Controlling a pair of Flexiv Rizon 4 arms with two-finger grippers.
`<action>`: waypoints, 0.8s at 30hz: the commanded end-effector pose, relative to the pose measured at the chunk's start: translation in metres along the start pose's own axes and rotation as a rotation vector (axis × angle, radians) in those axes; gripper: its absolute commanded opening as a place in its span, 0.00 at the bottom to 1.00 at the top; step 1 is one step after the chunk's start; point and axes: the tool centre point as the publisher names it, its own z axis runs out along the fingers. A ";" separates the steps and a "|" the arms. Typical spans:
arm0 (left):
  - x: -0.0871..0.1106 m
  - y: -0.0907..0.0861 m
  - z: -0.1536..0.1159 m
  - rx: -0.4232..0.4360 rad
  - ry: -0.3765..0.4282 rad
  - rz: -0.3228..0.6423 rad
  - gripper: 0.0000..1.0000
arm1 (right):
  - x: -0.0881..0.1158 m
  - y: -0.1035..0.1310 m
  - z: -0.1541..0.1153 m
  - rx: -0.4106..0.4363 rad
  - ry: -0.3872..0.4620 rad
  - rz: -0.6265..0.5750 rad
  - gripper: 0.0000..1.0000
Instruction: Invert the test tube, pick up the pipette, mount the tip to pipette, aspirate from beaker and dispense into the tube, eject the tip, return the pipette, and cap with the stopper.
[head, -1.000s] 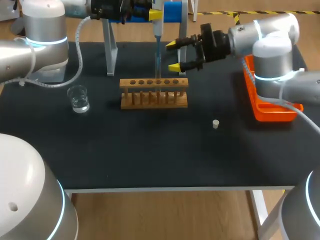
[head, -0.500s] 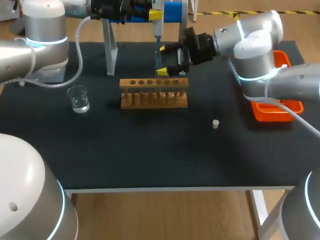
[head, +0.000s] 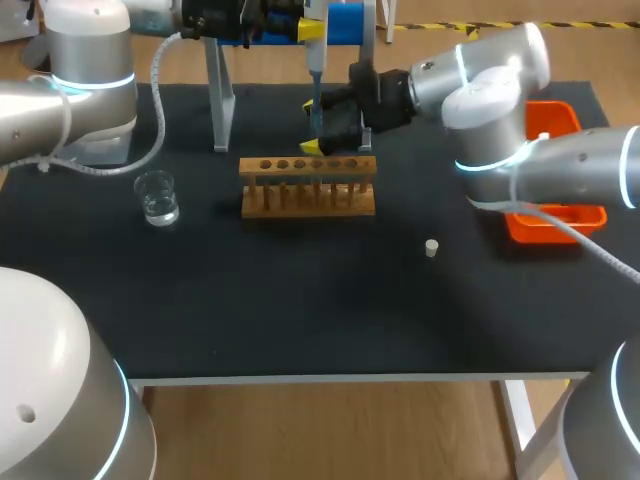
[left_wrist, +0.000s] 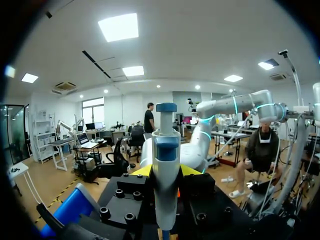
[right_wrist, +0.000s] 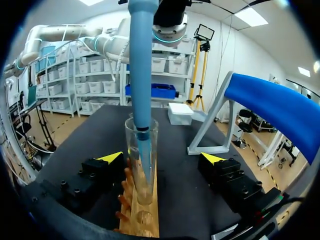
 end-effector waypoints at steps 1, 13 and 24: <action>0.000 -0.001 -0.001 -0.002 0.002 -0.001 0.00 | 0.004 -0.002 0.005 0.013 -0.025 -0.005 1.00; 0.000 -0.001 -0.001 -0.002 0.002 -0.001 0.00 | 0.009 -0.010 0.011 0.056 -0.045 -0.013 1.00; 0.000 -0.001 -0.001 -0.002 0.002 -0.001 0.00 | 0.008 -0.010 0.014 0.069 -0.056 -0.019 1.00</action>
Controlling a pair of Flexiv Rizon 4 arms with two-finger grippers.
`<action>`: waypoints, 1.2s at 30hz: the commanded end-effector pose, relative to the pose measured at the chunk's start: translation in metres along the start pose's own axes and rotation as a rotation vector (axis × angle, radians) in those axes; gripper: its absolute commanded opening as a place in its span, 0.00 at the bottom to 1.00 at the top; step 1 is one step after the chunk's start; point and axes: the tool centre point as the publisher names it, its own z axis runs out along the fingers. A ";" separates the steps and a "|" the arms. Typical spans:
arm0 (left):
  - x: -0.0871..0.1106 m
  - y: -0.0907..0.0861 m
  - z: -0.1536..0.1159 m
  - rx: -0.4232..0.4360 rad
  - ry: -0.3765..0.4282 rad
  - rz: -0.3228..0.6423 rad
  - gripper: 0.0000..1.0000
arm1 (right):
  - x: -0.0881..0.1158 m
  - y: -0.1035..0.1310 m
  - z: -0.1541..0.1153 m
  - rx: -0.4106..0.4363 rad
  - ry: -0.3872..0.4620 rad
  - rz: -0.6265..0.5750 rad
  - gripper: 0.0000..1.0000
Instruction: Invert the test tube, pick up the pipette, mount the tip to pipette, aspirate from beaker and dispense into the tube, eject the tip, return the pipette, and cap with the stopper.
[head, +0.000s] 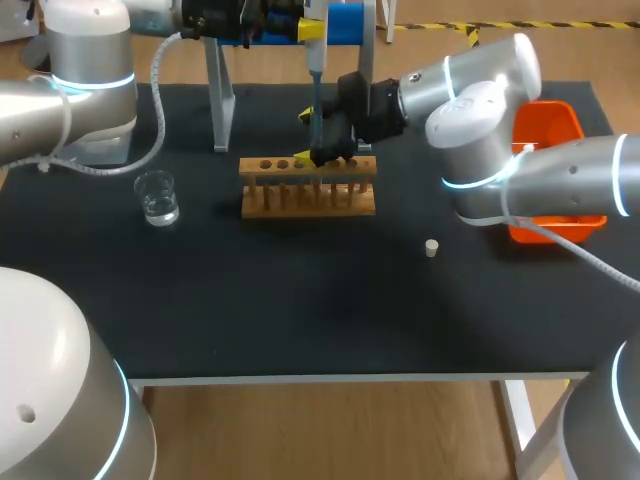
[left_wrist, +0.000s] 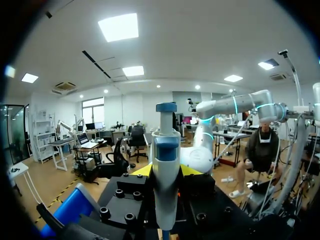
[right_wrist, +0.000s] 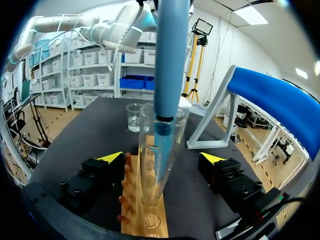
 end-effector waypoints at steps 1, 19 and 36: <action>0.000 -0.001 -0.001 -0.002 0.002 -0.001 0.00 | 0.000 0.001 0.002 0.005 -0.001 0.000 1.00; -0.002 -0.007 0.001 -0.012 0.003 0.001 0.00 | 0.000 0.001 0.002 0.005 -0.001 0.000 1.00; 0.000 -0.020 0.003 -0.035 -0.009 0.006 0.00 | 0.000 0.001 0.002 0.005 -0.001 0.000 1.00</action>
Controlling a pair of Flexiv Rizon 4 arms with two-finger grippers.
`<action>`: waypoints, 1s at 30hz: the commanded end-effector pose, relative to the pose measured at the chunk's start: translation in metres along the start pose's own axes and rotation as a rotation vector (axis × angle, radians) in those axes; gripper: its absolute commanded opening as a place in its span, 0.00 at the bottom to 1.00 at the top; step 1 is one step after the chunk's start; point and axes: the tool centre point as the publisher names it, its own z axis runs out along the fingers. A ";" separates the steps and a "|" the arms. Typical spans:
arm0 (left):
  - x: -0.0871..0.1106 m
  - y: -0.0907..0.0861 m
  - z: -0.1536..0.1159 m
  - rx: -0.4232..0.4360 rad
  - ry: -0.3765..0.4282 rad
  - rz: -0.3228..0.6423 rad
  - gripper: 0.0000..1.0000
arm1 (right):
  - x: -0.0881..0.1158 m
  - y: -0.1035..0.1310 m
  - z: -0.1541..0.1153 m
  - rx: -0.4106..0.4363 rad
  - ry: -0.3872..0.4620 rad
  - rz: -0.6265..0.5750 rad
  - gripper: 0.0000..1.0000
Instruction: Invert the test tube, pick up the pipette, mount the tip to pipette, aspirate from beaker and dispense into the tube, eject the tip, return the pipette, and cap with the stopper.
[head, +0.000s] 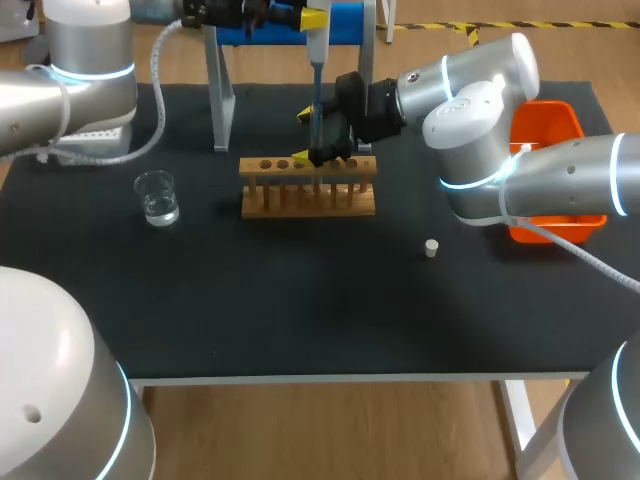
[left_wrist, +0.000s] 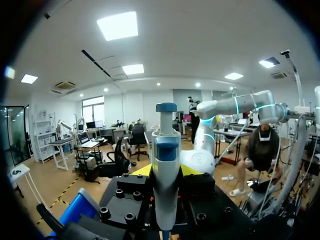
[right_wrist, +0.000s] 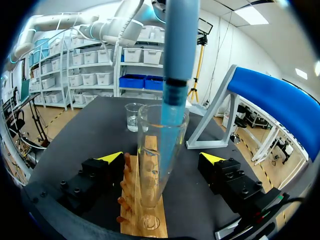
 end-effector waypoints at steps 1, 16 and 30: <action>0.002 -0.004 0.000 -0.019 -0.005 -0.004 0.00 | 0.000 0.000 0.000 0.002 0.002 0.000 1.00; 0.004 -0.016 0.002 0.000 -0.015 0.014 0.00 | 0.000 0.000 0.000 0.002 0.002 0.000 1.00; 0.004 -0.029 0.002 0.009 -0.021 0.001 0.00 | 0.000 0.000 0.000 0.002 0.002 0.000 1.00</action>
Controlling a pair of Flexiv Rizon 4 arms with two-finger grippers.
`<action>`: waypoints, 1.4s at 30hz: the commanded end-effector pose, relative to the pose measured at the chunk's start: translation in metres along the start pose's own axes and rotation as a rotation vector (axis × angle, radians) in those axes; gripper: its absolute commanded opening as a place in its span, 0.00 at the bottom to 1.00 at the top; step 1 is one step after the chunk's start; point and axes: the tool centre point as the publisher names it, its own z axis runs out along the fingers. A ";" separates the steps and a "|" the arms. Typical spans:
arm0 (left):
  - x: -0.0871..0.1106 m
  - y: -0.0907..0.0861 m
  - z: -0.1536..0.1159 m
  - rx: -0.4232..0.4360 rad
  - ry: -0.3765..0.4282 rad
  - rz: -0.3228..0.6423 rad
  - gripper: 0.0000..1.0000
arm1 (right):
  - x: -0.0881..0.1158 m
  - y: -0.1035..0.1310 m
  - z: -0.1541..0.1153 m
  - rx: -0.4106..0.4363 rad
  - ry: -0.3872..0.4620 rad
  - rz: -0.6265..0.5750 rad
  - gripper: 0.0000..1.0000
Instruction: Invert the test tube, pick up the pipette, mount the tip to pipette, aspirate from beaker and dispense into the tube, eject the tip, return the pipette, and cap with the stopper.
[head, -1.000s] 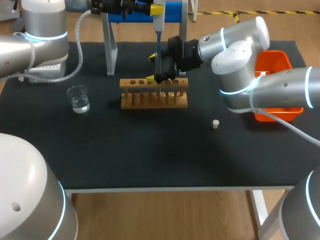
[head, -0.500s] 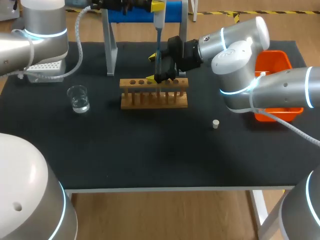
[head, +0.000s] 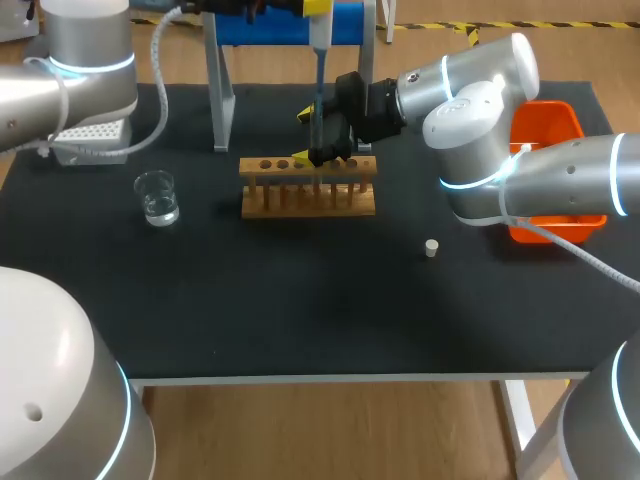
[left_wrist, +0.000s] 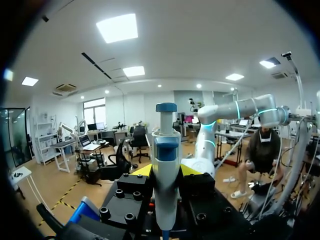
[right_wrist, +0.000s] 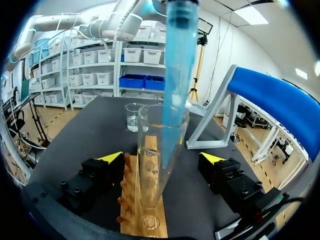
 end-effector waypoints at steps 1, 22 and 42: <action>0.003 -0.005 0.000 -0.004 -0.009 -0.006 0.00 | 0.000 0.000 0.000 0.002 0.002 0.000 1.00; 0.003 -0.030 0.003 -0.026 -0.023 -0.017 0.00 | 0.000 0.000 0.000 0.002 0.002 0.000 1.00; 0.053 -0.049 -0.015 -0.079 -0.146 -0.039 0.00 | 0.000 0.000 0.000 0.002 0.002 0.000 1.00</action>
